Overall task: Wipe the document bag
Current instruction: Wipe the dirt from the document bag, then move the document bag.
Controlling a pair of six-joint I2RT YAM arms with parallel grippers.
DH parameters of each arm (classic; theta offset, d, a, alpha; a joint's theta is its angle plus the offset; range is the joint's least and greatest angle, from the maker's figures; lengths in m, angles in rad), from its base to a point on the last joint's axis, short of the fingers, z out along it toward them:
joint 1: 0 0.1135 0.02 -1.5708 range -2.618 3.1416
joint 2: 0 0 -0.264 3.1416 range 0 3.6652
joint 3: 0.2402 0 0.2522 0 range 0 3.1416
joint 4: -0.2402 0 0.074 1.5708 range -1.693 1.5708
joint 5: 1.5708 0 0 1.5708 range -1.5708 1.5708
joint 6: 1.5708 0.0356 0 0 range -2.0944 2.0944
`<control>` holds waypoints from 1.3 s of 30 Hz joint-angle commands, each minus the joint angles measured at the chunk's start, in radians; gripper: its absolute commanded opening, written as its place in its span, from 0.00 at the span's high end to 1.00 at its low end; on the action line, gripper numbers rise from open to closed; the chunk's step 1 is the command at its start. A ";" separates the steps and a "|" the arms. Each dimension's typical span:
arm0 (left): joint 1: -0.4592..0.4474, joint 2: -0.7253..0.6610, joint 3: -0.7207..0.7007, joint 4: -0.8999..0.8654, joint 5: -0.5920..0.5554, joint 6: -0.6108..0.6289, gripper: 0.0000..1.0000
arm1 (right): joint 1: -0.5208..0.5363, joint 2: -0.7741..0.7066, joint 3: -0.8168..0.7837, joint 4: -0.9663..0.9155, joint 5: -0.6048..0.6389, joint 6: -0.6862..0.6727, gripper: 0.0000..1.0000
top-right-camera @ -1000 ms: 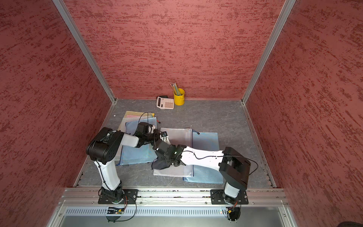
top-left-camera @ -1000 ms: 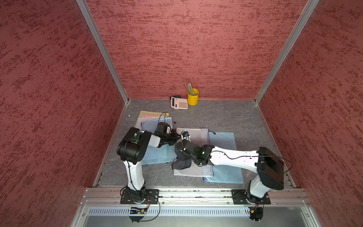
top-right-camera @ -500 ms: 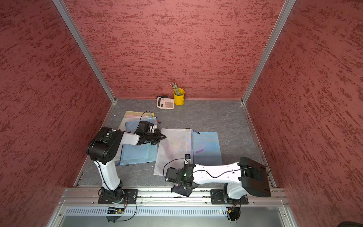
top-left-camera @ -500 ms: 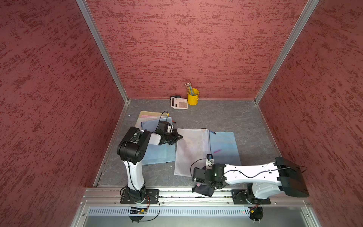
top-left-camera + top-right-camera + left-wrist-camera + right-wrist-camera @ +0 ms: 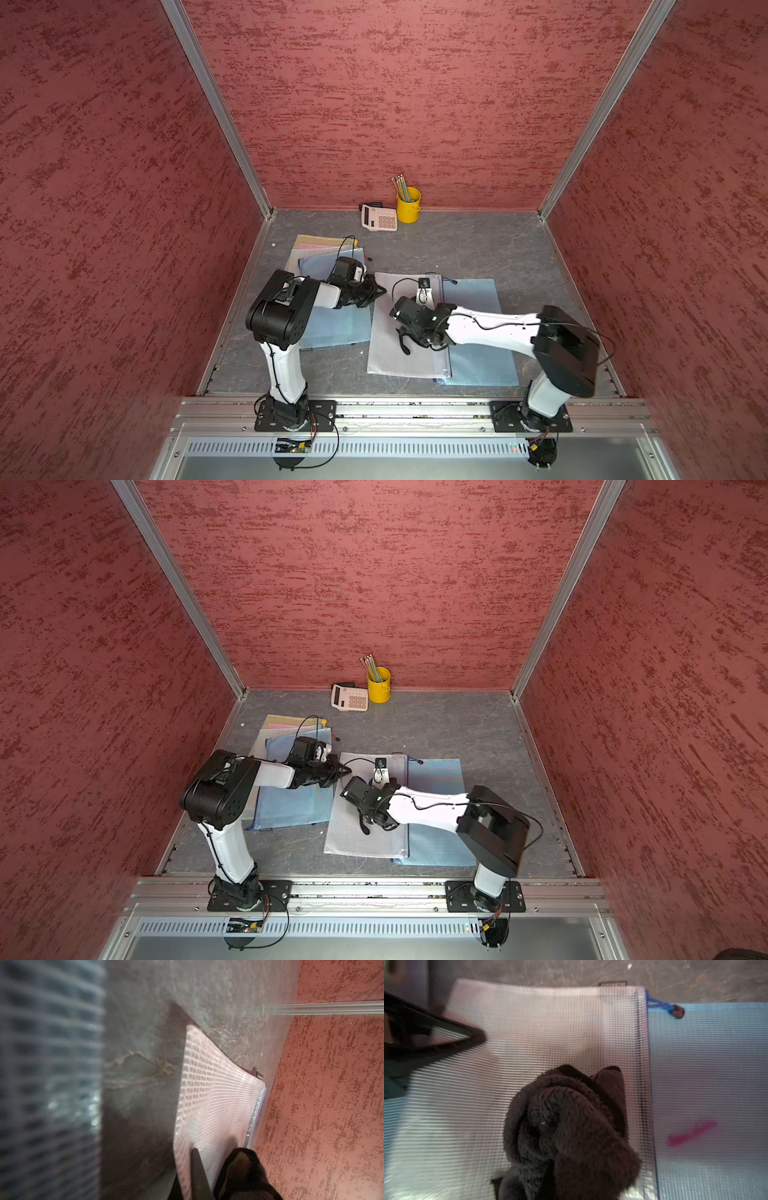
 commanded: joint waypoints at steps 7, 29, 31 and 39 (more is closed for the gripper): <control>-0.005 -0.038 -0.002 -0.070 -0.041 0.017 1.00 | 0.207 -0.219 -0.302 -0.248 -0.142 0.456 1.00; 0.375 -0.240 0.250 -0.551 0.112 0.270 1.00 | -0.270 -0.384 0.036 -0.123 -0.066 -0.207 1.00; 0.410 -0.168 0.270 -0.549 0.107 0.289 1.00 | -0.280 -0.367 0.045 -0.098 -0.075 -0.238 1.00; 0.497 0.020 0.360 -0.592 0.044 0.369 1.00 | -0.322 -0.369 0.034 -0.047 -0.100 -0.281 1.00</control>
